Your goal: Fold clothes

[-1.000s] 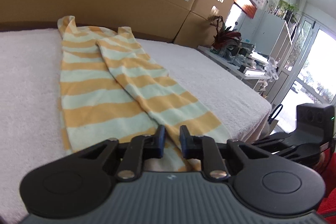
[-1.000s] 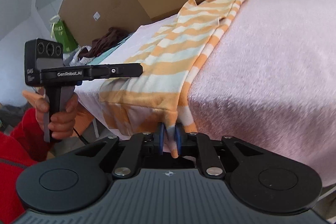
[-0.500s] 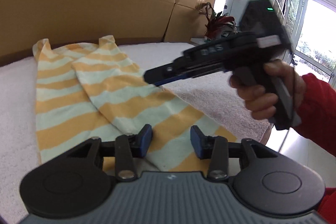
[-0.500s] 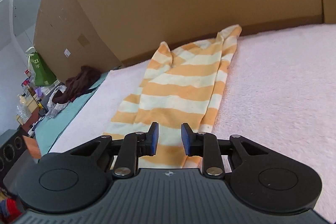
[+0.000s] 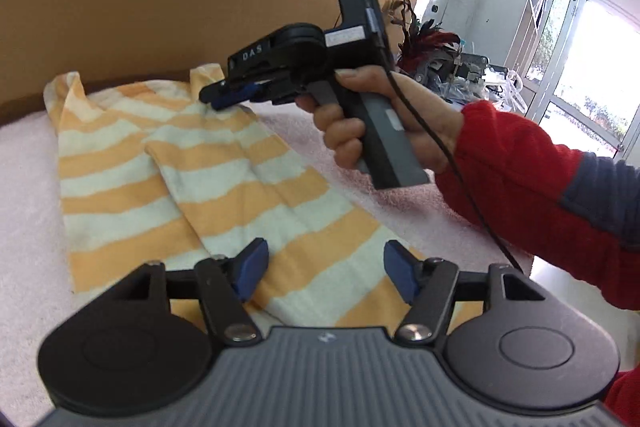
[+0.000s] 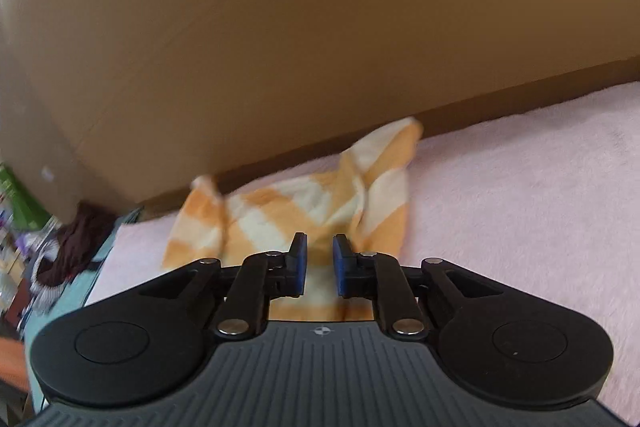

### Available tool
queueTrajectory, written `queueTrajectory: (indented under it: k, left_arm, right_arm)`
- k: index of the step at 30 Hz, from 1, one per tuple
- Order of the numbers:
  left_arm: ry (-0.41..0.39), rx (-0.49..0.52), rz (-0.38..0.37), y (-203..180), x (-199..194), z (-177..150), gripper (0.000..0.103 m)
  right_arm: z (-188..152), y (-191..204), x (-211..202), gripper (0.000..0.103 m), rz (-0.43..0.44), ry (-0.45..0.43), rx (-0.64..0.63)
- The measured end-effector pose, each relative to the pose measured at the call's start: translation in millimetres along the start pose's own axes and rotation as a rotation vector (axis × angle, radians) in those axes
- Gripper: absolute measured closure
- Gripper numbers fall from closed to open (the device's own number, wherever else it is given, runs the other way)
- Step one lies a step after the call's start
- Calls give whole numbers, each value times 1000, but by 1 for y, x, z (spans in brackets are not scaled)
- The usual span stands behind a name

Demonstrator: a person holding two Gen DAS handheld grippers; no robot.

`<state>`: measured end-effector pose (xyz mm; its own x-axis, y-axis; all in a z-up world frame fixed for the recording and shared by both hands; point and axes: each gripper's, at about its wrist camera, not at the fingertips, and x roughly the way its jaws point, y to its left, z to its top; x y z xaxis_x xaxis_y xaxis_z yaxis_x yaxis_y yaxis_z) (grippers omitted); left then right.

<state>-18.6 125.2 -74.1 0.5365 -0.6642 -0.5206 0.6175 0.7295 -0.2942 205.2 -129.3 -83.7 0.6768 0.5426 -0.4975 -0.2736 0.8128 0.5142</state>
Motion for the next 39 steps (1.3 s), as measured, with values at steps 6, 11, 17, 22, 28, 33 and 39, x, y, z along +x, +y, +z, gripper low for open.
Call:
queueTrajectory:
  k: [6, 11, 17, 22, 28, 33, 39]
  left_arm:
    - [-9, -60, -61, 5, -1, -1, 21]
    - [-15, -111, -129, 11, 1, 1, 14]
    - [-23, -125, -151, 15, 1, 1, 11]
    - [-25, -123, -154, 16, 0, 1, 8]
    - [-32, -125, -161, 18, 0, 0, 6]
    - [-29, -134, -172, 21, 2, 1, 5]
    - [-23, -148, -191, 24, 4, 1, 2]
  right_arm:
    - [13, -21, 0, 84, 39, -117, 129]
    - [1, -11, 7, 88, 53, -101, 44]
    - [1, -42, -20, 75, 31, -198, 189]
    - [-3, -36, -22, 71, -44, -164, 137]
    - [-9, -34, -55, 73, 93, -267, 118]
    - [-20, -16, -38, 83, 8, -104, 27]
    - [-18, -37, -51, 77, 22, -140, 134]
